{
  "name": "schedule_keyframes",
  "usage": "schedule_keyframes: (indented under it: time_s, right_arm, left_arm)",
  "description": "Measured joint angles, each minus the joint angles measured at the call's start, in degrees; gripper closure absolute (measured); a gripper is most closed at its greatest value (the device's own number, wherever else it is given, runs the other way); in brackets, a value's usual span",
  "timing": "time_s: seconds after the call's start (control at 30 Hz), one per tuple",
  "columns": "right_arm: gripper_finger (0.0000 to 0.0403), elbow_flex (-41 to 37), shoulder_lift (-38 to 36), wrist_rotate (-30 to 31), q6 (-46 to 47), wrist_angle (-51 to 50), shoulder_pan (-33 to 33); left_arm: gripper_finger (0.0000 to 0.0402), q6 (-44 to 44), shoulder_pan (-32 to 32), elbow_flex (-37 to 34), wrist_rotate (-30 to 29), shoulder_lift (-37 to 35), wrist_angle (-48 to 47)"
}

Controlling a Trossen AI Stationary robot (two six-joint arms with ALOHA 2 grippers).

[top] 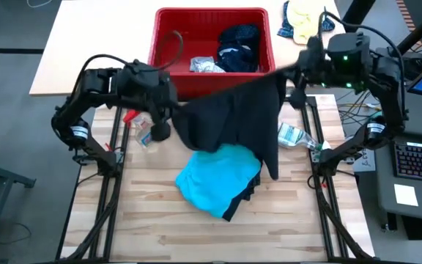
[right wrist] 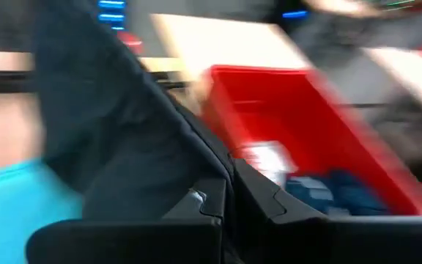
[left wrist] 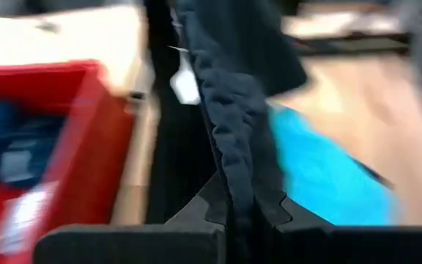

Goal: Fold Laundry from Bin
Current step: Fold the black shorts

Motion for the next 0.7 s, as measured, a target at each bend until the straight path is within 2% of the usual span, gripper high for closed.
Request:
schedule_keyframes:
  time_s: [0.07,0.1,0.17,0.27,0.37,0.53,0.6,0.7]
  right_arm:
    - [0.0394,0.0,1.14,6.68,-0.12,2.72,-1.07]
    - [0.0394,0.0,1.86,8.08,0.74,3.55,-1.67]
    - [0.0394,0.0,3.58,6.51,3.85,4.37,-2.88]
    - [0.0394,0.03,6.99,-0.09,12.26,4.54,-3.45]
    - [0.0394,0.03,11.01,-7.71,20.68,5.11,-3.45]
    - [0.0394,-0.09,15.78,-26.17,29.54,14.94,-3.38]
    - [0.0394,-0.01,16.82,-30.76,31.84,18.41,-3.36]
    - [0.0394,0.0,17.95,-33.78,34.01,20.44,-3.41]
  left_arm:
    - [0.0401,-2.76,1.74,0.0,-8.05,0.0,4.16]
    - [0.0401,-5.42,2.98,0.0,-12.03,0.02,7.02]
    - [0.0401,-10.7,5.48,0.0,-13.76,0.15,12.02]
    - [0.0401,-19.29,8.05,-0.04,-7.35,1.13,18.24]
    - [0.0401,-25.72,8.39,-0.21,-2.94,3.31,19.56]
    - [0.0401,-29.7,7.35,-0.39,-2.27,7.57,19.13]
    - [0.0401,-28.68,6.6,-0.39,-1.97,8.93,19.6]
    - [0.0401,-28.44,6.12,-0.4,-1.74,10.02,20.85]
